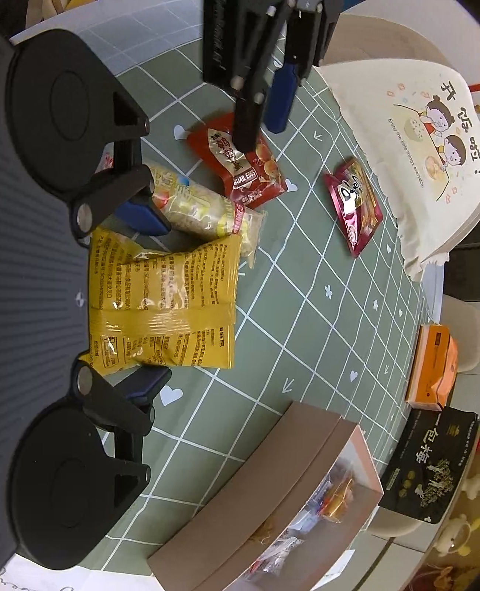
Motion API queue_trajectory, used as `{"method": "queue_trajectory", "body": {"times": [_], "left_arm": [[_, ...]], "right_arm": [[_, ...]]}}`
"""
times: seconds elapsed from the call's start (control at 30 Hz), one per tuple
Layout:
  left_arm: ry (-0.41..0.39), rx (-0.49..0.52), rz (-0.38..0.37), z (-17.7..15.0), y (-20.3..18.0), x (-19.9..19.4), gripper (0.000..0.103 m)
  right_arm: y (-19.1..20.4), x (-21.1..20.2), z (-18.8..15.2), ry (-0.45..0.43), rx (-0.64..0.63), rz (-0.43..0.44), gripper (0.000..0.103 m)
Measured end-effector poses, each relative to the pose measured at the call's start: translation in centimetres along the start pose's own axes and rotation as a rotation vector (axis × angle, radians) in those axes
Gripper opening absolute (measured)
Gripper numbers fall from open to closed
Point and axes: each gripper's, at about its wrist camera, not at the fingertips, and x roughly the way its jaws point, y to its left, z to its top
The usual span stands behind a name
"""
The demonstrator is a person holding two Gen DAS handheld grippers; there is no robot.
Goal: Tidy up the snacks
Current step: 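Grasp the red quail-egg bag with the left gripper while right holds the chip bag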
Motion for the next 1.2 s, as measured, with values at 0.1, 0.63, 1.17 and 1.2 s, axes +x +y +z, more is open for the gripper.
{"method": "queue_trajectory", "body": {"times": [0.1,0.63,1.17,1.2], "left_arm": [[0.018,0.067,0.018,-0.5,-1.2,0.7,0.047],[0.014,-0.195,0.101,1.6,2.8,3.3,0.061],[-0.026,-0.196,0.063,1.6,3.8,4.6,0.078],[-0.031,-0.192,0.052,1.4,3.8,4.5,0.078]], "right_arm": [[0.2,0.1,0.0,0.003,-0.007,-0.004,0.082],[0.4,0.0,-0.1,0.016,-0.017,-0.005,0.082],[0.2,0.3,0.5,0.064,-0.02,-0.006,0.084],[0.1,0.3,0.6,0.073,-0.013,-0.013,0.084]]}}
